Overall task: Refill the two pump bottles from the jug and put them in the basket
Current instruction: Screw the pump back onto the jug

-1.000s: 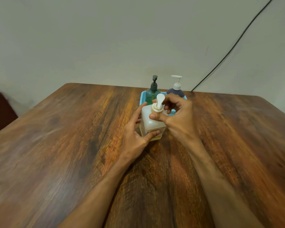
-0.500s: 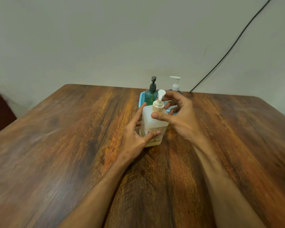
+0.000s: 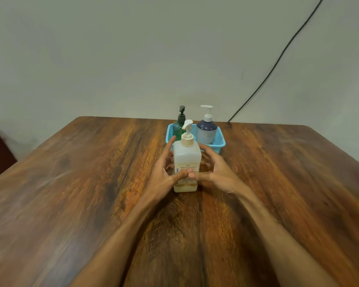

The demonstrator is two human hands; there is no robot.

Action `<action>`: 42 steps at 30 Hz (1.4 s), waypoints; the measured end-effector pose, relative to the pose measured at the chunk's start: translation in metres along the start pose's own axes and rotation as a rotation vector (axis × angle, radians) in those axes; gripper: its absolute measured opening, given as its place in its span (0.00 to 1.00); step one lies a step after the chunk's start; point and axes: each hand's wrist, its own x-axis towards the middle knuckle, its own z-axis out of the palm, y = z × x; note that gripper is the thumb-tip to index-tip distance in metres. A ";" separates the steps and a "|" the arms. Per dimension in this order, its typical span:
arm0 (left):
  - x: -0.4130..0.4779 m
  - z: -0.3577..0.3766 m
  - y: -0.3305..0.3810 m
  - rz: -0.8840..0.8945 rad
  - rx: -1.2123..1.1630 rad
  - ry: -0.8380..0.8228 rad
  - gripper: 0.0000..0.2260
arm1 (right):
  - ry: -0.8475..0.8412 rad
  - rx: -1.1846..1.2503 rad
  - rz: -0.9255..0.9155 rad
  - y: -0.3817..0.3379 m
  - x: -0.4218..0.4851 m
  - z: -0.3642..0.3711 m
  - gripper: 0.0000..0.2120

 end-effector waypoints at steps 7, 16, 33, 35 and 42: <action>0.000 -0.004 0.020 0.007 0.038 -0.060 0.39 | -0.087 -0.027 -0.005 0.007 0.007 -0.018 0.42; 0.071 0.016 0.096 -0.063 0.020 -0.056 0.39 | 0.010 -0.121 0.088 -0.059 0.042 -0.075 0.42; 0.228 0.154 0.210 -0.049 0.036 -0.269 0.39 | 0.302 -0.235 0.323 -0.173 0.055 -0.260 0.32; 0.244 0.191 0.202 -0.076 0.052 -0.273 0.38 | 0.329 -0.338 0.276 -0.157 0.053 -0.299 0.33; 0.301 0.310 0.156 -0.138 0.068 -0.307 0.38 | 0.325 -0.590 0.312 -0.076 0.059 -0.411 0.30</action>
